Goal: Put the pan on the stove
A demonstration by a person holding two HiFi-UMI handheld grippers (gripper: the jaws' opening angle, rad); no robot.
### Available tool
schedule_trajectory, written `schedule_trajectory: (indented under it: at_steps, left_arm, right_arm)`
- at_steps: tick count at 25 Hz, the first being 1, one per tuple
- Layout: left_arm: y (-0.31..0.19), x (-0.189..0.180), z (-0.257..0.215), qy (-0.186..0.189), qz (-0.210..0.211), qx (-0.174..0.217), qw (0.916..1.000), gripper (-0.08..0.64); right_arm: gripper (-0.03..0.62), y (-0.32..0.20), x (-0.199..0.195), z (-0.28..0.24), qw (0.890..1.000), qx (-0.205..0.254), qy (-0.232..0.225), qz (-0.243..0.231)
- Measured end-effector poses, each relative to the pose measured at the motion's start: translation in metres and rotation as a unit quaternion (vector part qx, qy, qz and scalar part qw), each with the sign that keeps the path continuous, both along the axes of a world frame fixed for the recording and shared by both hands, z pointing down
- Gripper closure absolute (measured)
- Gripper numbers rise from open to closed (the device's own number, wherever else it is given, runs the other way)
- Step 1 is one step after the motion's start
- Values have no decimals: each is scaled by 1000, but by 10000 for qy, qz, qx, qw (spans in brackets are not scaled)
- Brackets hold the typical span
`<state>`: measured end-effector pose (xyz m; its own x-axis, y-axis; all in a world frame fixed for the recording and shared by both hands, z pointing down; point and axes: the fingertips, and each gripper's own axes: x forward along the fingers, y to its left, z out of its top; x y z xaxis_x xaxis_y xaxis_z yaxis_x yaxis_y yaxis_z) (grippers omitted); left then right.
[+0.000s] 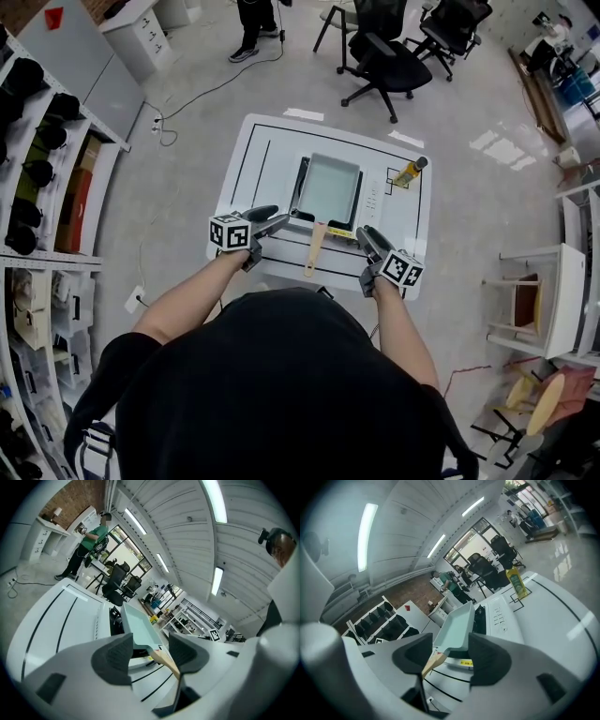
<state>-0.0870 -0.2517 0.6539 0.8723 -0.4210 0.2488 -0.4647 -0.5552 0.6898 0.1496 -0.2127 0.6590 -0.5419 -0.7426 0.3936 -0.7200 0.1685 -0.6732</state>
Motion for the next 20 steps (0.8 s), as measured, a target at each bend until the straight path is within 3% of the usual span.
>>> schedule_trajectory:
  at_steps: [9,20]
  left_arm:
    - [-5,-2,-14,-184,-128,356,9991,327]
    - [-6,2,-25,-137,-203,574,9981,360]
  right_arm:
    - [358,-3,14,-13,9983,160,515,216]
    - [424,-3,23,-29,9952,447,681,544]
